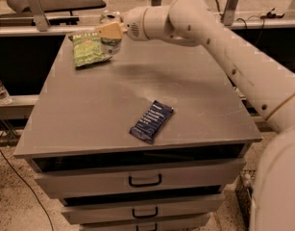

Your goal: Move 7up can near green jalapeno chip bag

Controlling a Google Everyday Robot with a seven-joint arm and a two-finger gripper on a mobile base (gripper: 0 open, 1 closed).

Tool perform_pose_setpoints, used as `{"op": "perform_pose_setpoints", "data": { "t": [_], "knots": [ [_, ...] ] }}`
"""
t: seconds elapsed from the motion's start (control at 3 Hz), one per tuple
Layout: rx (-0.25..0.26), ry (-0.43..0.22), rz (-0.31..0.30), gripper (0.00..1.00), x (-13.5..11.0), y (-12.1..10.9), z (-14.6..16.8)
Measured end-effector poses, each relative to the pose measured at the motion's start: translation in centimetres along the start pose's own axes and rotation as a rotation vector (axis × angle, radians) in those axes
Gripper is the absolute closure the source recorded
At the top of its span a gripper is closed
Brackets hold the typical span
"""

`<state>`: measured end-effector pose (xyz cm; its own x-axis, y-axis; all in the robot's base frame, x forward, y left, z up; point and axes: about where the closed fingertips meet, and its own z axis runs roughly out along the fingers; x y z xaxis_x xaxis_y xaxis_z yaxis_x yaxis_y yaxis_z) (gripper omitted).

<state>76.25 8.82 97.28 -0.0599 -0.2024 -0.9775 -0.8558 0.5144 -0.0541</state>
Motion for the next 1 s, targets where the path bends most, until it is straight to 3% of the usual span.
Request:
{"op": "perform_pose_setpoints", "data": {
  "t": [0.33, 1.0],
  "knots": [
    [-0.027, 0.028, -0.014, 0.97, 1.5, -1.8, 3.0],
    [-0.013, 0.076, -0.050, 0.53, 3.8, -3.9, 3.7]
  ]
}}
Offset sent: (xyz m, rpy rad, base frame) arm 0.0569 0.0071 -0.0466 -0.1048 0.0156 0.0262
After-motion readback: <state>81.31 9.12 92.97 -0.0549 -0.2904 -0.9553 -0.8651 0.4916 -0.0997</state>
